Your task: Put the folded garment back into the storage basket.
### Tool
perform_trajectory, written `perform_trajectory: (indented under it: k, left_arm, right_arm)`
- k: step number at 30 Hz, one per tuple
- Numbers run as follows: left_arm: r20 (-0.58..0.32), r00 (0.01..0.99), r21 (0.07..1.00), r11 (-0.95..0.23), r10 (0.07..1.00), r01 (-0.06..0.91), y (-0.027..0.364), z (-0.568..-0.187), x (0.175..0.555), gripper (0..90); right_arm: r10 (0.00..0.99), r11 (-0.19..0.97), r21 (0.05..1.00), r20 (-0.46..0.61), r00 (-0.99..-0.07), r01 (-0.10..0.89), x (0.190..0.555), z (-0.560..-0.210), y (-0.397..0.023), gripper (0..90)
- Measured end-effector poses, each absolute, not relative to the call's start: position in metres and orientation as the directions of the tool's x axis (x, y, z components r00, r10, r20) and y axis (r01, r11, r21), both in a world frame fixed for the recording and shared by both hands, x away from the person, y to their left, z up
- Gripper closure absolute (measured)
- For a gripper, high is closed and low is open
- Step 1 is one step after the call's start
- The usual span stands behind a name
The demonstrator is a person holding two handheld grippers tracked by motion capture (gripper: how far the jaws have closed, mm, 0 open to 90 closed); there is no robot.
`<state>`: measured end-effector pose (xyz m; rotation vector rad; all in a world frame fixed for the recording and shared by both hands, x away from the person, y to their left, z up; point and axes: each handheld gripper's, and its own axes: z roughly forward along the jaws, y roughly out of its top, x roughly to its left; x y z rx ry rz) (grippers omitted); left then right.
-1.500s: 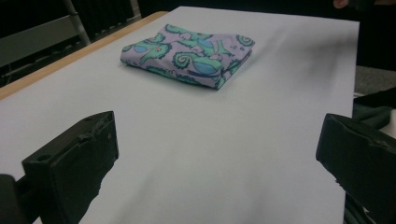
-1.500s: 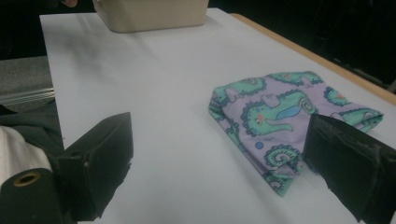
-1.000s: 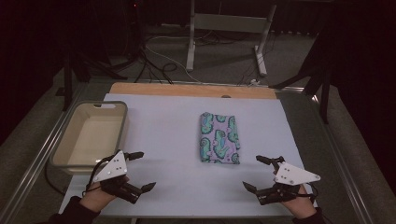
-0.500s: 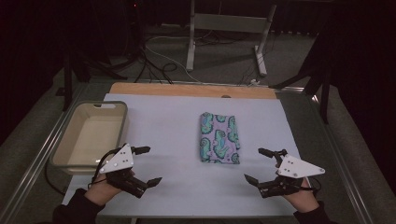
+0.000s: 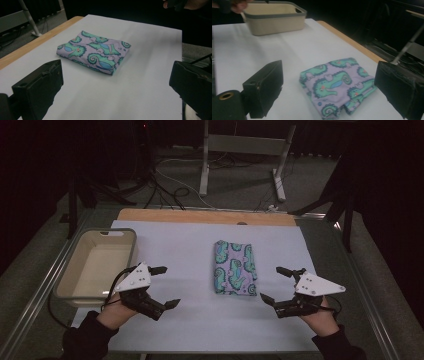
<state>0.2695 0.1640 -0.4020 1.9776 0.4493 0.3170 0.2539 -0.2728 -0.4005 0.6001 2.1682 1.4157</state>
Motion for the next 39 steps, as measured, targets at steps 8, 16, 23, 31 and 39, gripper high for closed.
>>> perform_trajectory:
  k: [8, 16, 23, 31, 39]
  left_arm:
    - [-0.001, 0.892, 0.9, -0.389, 0.452, 0.197, 0.147, -0.395, 0.288, 0.0]
    - [-0.006, 0.874, 0.896, -0.386, 0.486, 0.221, 0.129, -0.4, 0.308, 0.0]
    - [-0.012, 0.859, 0.885, -0.394, 0.512, 0.247, 0.11, -0.41, 0.324, 0.0]
    - [-0.039, 0.854, 0.883, -0.383, 0.519, 0.273, 0.093, -0.421, 0.338, 0.0]
    - [-0.052, 0.838, 0.876, -0.378, 0.543, 0.299, 0.08, -0.43, 0.351, 0.0]
  right_arm:
    - [0.623, 0.341, 0.93, -0.117, -0.773, 0.134, 0.275, -0.403, -0.268, 8.6]
    - [0.659, 0.33, 0.926, -0.089, -0.747, 0.181, 0.297, -0.413, -0.263, 8.7]
    - [0.695, 0.319, 0.921, -0.068, -0.716, 0.222, 0.314, -0.421, -0.258, 8.6]
    - [0.726, 0.296, 0.917, -0.034, -0.686, 0.268, 0.331, -0.435, -0.258, 8.7]
    - [0.742, 0.309, 0.903, -0.032, -0.669, 0.299, 0.343, -0.45, -0.256, 9.0]
